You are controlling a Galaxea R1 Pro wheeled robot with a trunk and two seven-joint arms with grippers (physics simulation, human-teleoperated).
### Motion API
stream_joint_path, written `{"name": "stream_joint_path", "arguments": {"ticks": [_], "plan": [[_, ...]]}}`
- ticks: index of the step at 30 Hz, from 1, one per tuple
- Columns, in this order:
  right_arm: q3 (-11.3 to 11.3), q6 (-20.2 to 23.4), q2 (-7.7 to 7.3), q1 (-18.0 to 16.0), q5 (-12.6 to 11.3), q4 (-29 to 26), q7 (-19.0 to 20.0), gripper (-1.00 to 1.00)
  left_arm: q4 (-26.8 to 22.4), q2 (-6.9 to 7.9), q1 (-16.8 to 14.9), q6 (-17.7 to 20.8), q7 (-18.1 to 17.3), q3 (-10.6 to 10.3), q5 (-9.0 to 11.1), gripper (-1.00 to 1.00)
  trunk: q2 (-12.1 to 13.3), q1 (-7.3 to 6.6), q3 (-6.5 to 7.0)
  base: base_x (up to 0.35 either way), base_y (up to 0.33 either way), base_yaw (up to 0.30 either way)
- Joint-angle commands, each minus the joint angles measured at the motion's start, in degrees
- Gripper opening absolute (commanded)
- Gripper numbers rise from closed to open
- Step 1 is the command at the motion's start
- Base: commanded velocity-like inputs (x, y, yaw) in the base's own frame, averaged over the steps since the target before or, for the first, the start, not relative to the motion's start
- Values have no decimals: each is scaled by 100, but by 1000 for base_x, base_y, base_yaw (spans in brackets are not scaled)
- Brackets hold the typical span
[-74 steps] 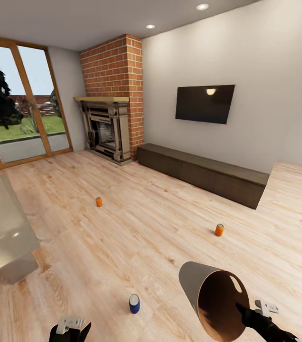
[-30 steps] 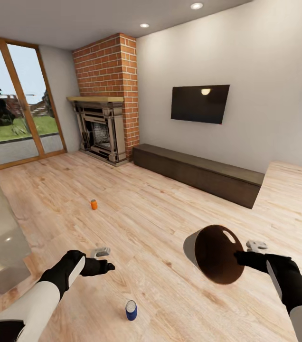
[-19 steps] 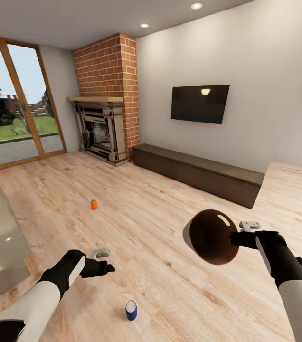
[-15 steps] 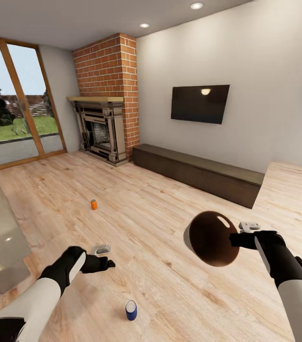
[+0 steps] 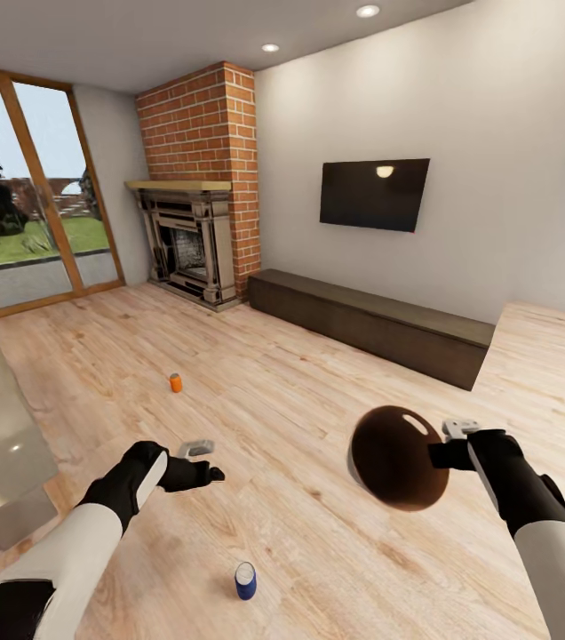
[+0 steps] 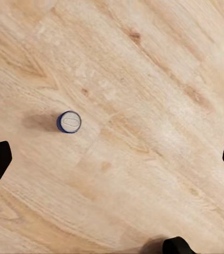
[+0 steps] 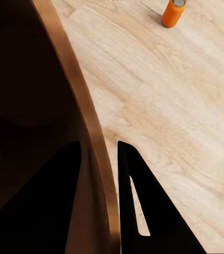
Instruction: Put the three can of soda from the living room inside the tash can in the kitchen.
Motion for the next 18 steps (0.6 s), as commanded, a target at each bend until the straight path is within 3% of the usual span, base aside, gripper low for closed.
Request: {"name": "stream_joint_path", "arguments": {"ticks": [1,9,18], "plan": [[-6,13,1,-4,-29,-9,43,-100,-33,-2,0,-2,-33,0,-6,100,-1,0,1,0,0,0],[-6,13,1,-4,510,-9,43,-100,-99,-2,0,-2,-52,0,-6,100,-1,0,1,0,0,0],[-8,17,3,-4,902,-8,46,-100,-86,-1,0,6,-52,5,-4,100,-1,0,1,0,0,0]]}}
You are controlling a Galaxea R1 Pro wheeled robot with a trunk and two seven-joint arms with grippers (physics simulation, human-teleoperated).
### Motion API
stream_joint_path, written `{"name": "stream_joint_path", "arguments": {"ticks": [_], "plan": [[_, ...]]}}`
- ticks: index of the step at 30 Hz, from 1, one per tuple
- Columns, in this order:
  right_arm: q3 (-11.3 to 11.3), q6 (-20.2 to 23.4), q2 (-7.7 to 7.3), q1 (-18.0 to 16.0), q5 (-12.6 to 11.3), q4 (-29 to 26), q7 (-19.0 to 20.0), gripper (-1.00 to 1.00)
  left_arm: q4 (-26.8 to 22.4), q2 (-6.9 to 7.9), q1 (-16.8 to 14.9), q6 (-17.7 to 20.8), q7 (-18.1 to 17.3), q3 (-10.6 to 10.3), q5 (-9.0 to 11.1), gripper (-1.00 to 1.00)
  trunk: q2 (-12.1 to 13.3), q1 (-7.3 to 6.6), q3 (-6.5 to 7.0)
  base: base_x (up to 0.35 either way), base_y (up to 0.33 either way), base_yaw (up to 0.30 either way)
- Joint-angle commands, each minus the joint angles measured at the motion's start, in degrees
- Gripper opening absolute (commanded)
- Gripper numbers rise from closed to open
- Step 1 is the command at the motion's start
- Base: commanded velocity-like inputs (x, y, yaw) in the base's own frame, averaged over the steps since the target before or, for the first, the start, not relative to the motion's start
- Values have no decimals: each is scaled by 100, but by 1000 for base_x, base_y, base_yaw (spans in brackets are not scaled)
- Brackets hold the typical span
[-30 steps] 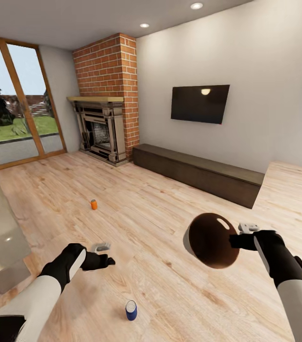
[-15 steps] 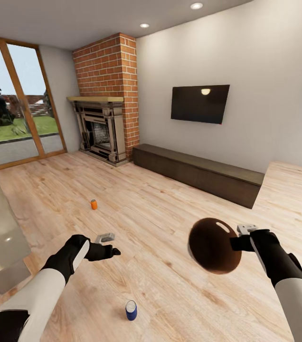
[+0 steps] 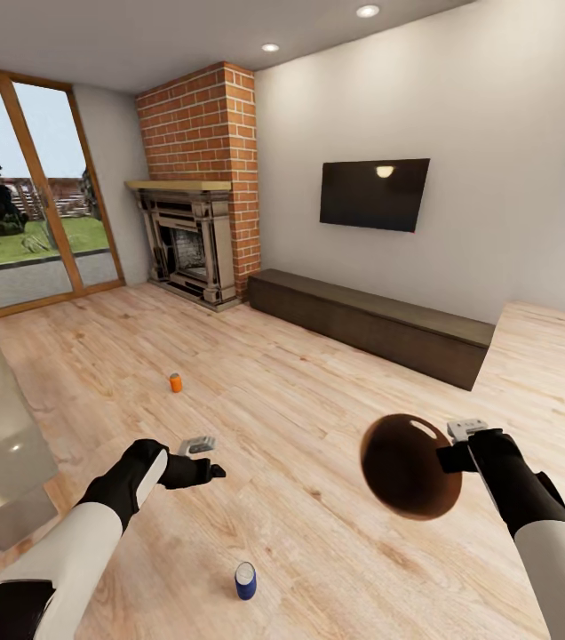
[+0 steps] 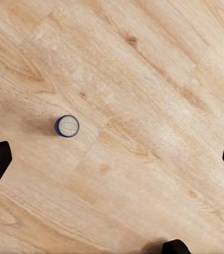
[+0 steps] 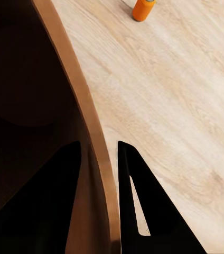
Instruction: Put the three can of soda from the living room inside the tash can in the kitchen.
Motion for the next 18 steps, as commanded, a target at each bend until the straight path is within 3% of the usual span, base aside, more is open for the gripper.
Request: {"name": "stream_joint_path", "arguments": {"ticks": [1,9,10,18], "plan": [[-12,33,-14,-20,-33,-23,45,-100,-33,-33,-12,-33,21,11,-1,100,0,0,1,0,0,0],[144,222,-118,-101,196,-256,97,-100,-294,-293,-57,-266,123,37,-16,100,-281,153,-125,0,0,0],[154,823,-121,-103,-1299,-1150,98,-100,-426,-649,-58,-272,125,34,-17,100,-321,175,-143,0,0,0],[177,1095,-119,-104,-1304,-1567,99,-100,-428,-670,-60,-284,122,30,-42,100,-642,351,-286,0,0,0]]}}
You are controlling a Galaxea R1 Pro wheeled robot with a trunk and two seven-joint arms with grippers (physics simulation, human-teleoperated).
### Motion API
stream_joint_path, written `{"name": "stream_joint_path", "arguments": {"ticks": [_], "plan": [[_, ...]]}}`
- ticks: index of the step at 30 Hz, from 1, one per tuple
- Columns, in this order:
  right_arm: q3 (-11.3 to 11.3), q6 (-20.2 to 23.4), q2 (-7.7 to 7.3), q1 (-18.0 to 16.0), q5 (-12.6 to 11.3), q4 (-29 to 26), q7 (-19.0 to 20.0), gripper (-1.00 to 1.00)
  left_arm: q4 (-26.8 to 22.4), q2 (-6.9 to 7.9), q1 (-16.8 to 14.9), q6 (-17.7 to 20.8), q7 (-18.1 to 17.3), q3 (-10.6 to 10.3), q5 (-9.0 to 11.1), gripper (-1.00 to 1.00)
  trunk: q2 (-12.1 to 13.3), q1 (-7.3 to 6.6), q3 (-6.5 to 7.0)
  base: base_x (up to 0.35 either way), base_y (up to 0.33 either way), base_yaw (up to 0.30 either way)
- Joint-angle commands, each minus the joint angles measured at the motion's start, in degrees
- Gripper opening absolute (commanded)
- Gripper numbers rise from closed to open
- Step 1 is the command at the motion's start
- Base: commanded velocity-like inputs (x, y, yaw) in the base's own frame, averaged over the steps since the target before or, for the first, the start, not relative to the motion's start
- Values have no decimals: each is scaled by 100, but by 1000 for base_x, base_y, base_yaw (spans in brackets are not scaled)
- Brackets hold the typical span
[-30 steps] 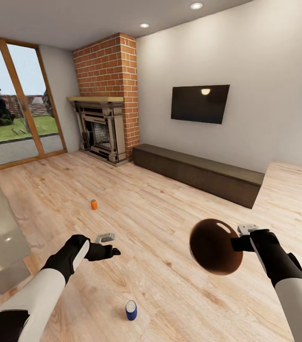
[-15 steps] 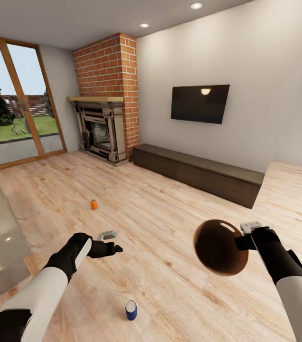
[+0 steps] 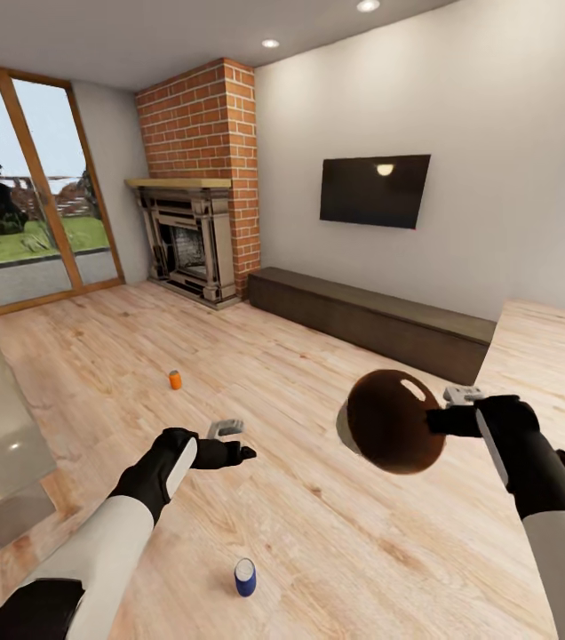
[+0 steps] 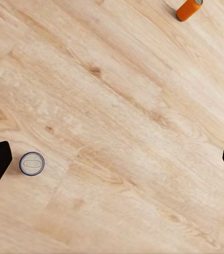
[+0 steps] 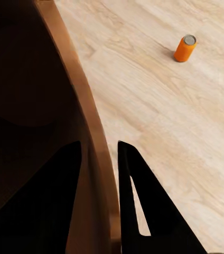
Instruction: Put the three can of soda from the living room inside the tash can in the kitchen.
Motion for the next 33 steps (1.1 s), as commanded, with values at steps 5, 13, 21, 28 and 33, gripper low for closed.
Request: {"name": "stream_joint_path", "arguments": {"ticks": [5,13,21,28,33], "plan": [[1,-22,-1,1,322,-102,2,-100,-4,-2,1,-1,0,1,-14,100,-202,110,-90,0,0,0],[51,-19,0,4,328,-117,2,-100,-3,-2,1,-3,6,1,-18,100,-523,286,-234,0,0,0],[154,-18,0,11,329,-123,2,-100,34,-2,1,-10,8,-6,-19,100,-844,462,-377,0,0,0],[172,-18,14,13,329,-122,2,-100,62,-2,1,-50,9,-12,-34,100,-1125,615,-503,0,0,0],[193,-18,21,13,329,-126,2,-100,71,-2,-3,-79,9,-16,-49,100,-1325,725,-593,0,0,0]]}}
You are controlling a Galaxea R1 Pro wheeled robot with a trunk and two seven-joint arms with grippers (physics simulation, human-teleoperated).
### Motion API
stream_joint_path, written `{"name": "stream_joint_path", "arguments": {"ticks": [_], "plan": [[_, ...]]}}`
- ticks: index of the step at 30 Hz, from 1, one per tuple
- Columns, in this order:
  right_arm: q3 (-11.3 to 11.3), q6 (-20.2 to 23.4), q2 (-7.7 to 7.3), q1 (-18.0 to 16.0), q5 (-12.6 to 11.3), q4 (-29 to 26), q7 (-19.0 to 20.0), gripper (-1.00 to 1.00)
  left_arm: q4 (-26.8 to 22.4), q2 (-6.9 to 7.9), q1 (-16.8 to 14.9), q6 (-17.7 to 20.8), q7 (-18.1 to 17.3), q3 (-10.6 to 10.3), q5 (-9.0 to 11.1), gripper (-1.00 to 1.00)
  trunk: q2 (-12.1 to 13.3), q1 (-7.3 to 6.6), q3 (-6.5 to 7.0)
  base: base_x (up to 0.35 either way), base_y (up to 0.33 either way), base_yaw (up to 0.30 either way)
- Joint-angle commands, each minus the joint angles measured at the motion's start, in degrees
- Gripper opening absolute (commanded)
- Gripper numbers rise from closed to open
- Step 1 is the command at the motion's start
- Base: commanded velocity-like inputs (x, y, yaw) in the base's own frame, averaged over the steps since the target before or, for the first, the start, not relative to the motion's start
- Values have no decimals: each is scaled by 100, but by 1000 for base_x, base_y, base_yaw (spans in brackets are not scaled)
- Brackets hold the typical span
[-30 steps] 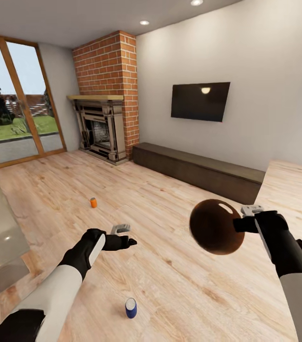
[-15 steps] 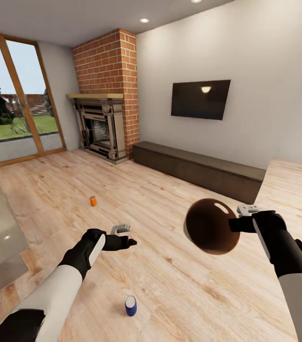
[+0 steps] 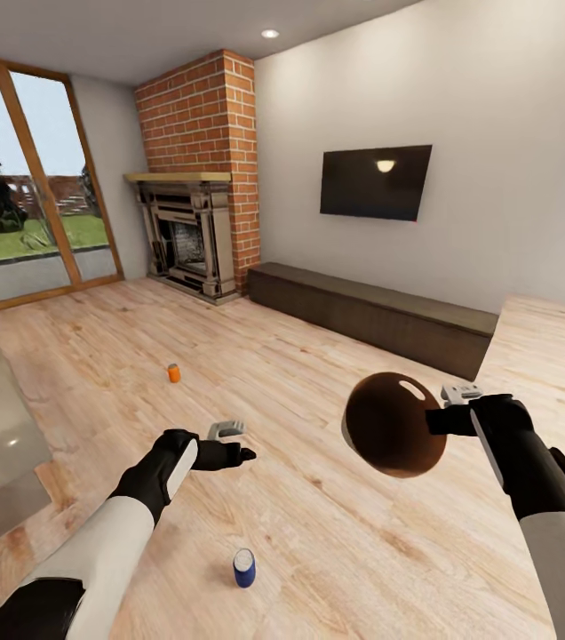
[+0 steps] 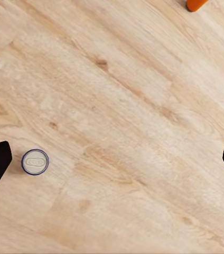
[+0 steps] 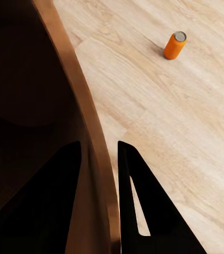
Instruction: Put the three can of soda from the living room inside the tash can in the kitchen.
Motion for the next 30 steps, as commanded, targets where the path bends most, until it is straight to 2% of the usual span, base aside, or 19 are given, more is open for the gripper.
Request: {"name": "stream_joint_path", "arguments": {"ticks": [1,9,11,15,20,25,30], "plan": [[-2,5,3,-4,-65,-3,32,-100,1,0,-1,-3,0,0,0,100,-42,22,-17,0,0,0],[20,13,21,-4,-65,-4,36,-100,45,0,-8,-6,49,-10,-13,100,-363,198,-161,0,0,0],[22,16,19,-4,-65,-23,38,-100,104,0,-22,11,165,-11,-17,100,-443,242,-197,0,0,0],[16,218,14,1,-65,-272,30,-100,158,2,-59,70,619,-14,-20,100,-604,330,-269,0,0,0],[18,239,18,18,-65,-624,6,-100,188,31,-154,125,1106,-12,-33,100,-804,439,-358,0,0,0],[22,239,14,22,-65,-723,-7,-100,211,36,-182,143,1229,-10,-44,100,-1005,549,-448,0,0,0],[234,239,22,23,59,-741,-20,-100,283,34,-188,141,1273,-41,-47,100,-1205,659,-538,0,0,0]]}}
